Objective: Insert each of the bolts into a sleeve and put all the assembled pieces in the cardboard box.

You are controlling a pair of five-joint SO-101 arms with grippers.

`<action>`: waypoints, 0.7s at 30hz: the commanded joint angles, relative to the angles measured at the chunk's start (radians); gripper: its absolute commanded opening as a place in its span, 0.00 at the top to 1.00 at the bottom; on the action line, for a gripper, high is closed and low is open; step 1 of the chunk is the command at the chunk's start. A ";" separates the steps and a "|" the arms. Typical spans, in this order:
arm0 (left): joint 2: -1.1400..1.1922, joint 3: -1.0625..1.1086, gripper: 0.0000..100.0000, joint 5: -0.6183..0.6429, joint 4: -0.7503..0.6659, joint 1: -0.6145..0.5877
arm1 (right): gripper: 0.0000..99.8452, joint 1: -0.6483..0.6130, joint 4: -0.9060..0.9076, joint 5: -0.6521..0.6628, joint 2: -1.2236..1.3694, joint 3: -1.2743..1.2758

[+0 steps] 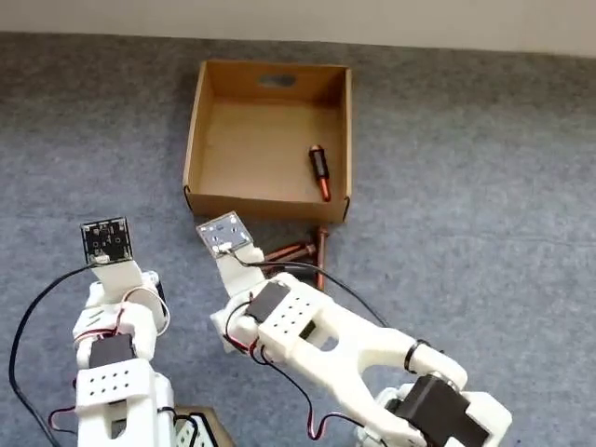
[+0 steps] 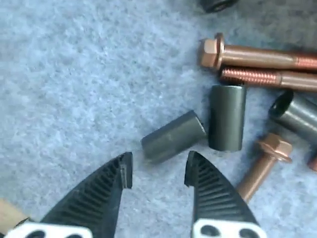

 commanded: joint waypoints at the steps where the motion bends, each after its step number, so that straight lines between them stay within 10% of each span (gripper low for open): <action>1: -0.015 -0.051 0.99 0.006 -0.017 -0.007 | 0.83 0.007 -0.035 -0.006 -0.002 -0.050; 21: -0.015 -0.051 0.99 0.006 -0.017 -0.007 | 0.83 0.087 -0.108 -0.112 -0.001 -0.053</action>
